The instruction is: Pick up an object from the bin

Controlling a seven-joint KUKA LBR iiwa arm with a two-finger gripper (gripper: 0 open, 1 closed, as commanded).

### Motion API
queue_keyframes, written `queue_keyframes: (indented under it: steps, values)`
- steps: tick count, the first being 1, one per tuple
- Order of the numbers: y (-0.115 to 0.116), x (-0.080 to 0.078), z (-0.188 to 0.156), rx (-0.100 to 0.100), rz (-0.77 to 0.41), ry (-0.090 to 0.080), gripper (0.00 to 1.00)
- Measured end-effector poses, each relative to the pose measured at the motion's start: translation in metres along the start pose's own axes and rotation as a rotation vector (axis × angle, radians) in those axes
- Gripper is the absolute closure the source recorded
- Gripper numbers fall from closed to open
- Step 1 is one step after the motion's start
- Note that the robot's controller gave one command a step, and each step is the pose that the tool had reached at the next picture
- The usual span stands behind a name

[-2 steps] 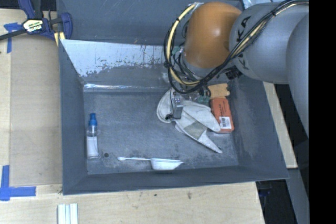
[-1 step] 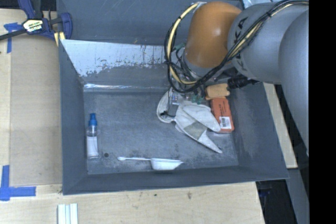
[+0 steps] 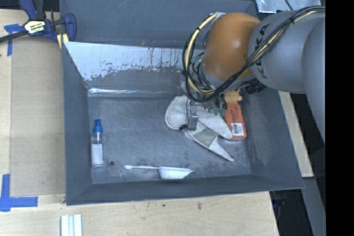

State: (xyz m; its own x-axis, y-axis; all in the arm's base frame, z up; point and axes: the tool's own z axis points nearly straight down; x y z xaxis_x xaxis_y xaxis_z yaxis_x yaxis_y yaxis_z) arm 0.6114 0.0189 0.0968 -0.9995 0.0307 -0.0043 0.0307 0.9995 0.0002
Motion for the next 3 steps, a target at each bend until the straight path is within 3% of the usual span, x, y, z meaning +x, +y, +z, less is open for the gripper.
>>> queue_keyframes:
  steps: [1,2,3]
  values:
    - [-0.022,0.011,0.021,-0.002,0.196,-0.005,1.00]
    - [-0.022,0.011,0.021,-0.002,0.196,-0.005,1.00]
    - [0.008,0.004,-0.166,-0.002,0.194,-0.008,1.00]
